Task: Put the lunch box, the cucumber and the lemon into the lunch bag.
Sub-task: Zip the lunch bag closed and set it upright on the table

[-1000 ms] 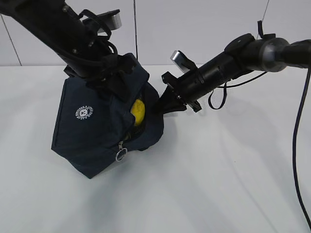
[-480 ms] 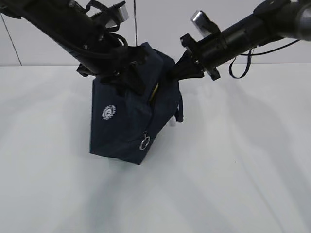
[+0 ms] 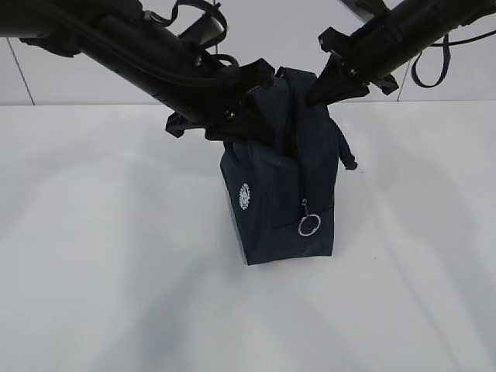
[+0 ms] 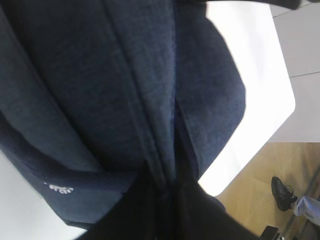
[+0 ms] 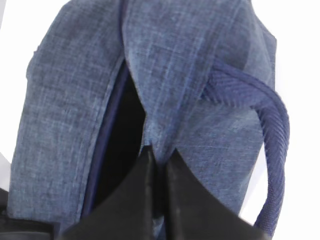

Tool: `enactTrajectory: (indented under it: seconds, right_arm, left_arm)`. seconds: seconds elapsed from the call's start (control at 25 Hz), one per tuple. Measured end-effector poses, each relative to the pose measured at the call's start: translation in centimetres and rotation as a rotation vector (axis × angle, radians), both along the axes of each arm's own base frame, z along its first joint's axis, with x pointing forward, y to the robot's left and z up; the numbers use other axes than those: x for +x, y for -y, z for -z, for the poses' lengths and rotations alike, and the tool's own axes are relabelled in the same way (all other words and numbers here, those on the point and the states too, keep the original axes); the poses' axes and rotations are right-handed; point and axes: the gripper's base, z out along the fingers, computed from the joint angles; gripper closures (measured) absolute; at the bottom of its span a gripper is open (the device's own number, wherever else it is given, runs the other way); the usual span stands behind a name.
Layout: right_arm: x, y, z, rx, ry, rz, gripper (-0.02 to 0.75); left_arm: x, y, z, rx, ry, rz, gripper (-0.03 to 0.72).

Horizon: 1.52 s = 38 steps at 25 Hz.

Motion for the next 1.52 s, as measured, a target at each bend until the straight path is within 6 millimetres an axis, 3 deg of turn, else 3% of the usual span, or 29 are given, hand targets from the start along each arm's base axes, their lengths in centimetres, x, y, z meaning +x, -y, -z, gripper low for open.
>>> enactTrajectory:
  seconds: [0.16,0.28,0.36,0.52,0.72,0.88,1.08,1.2,1.36,1.52]
  right_arm:
    - [0.0,0.1,0.1,-0.017,0.002,-0.002,0.718]
    - [0.0,0.1,0.1,-0.023,0.002,-0.003,0.694]
    - [0.0,0.1,0.1,-0.022,0.003,-0.003,0.623]
    - [-0.1,0.1,-0.3,-0.006,0.008,-0.001,0.39]
    - [-0.4,0.0,-2.5,0.019,0.061,0.002,0.311]
    - [-1.1,0.1,-6.9,0.034,0.186,0.001,0.307]
    - [-4.1,0.5,-14.8,0.054,0.444,0.015,0.325]
    - [-7.4,1.1,-19.9,0.05,0.637,0.016,0.35]
    - [-13.5,2.2,-26.1,0.02,0.853,0.04,0.362]
    - [-20.1,3.5,-30.5,-0.05,1.027,0.071,0.363]
  left_arm:
    - [0.3,0.1,0.9,0.009,-0.01,-0.01,0.67]
    - [0.4,0.2,1.0,0.009,-0.011,-0.01,0.621]
    - [0.4,0.2,1.0,0.009,-0.011,-0.01,0.529]
    - [0.4,0.2,1.0,0.009,-0.011,-0.01,0.328]
    - [-0.2,-0.4,-1.3,0.012,0.06,0.002,0.275]
    - [-1.2,-1.5,-4.4,0.034,0.177,0.017,0.272]
    - [-2.7,-3.3,-8.6,0.084,0.357,0.032,0.302]
    - [-3.8,-4.6,-10.9,0.129,0.467,0.04,0.33]
    - [-5.1,-6.0,-13.3,0.175,0.58,0.043,0.343]
    - [-6.4,-7.2,-15.3,0.191,0.661,0.036,0.347]
